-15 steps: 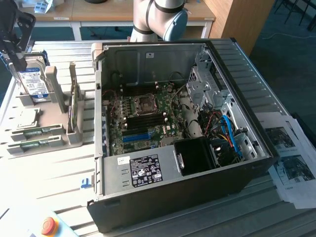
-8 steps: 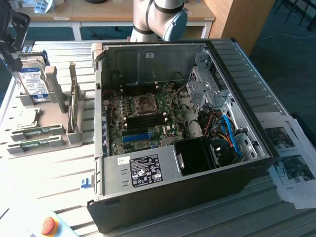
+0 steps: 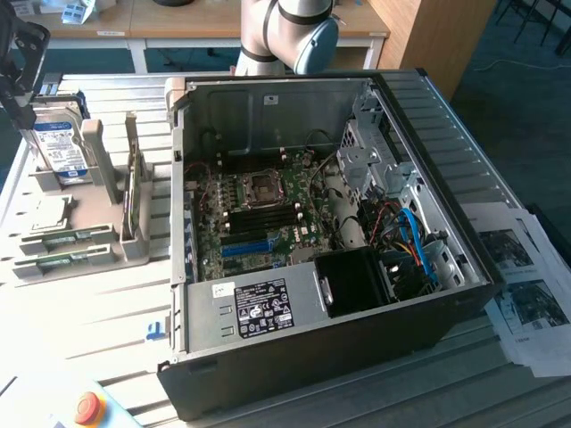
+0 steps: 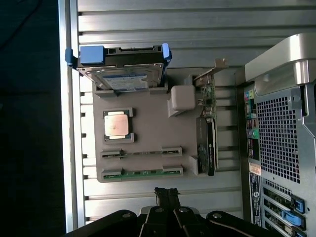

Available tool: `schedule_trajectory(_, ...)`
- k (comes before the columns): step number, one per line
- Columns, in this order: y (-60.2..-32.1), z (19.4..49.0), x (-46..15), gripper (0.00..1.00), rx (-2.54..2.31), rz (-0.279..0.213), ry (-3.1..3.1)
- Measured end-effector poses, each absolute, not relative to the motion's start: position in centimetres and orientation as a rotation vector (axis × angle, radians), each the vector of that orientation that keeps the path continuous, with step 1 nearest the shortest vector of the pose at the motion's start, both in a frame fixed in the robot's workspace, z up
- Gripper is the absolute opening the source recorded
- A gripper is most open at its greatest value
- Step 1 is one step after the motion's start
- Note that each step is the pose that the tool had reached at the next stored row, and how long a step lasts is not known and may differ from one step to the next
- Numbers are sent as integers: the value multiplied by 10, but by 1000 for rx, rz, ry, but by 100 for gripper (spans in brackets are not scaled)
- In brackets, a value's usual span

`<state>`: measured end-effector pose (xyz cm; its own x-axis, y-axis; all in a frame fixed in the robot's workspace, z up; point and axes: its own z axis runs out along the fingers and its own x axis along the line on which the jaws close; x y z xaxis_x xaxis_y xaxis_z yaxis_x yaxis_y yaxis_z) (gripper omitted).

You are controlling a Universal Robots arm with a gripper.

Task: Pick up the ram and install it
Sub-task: 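Reach for the ram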

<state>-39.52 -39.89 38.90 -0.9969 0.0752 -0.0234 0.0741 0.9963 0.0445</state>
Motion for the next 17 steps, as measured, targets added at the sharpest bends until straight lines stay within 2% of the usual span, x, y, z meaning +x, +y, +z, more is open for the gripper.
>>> schedule_trajectory(17,-388,387,-400,10,117,68,3114)
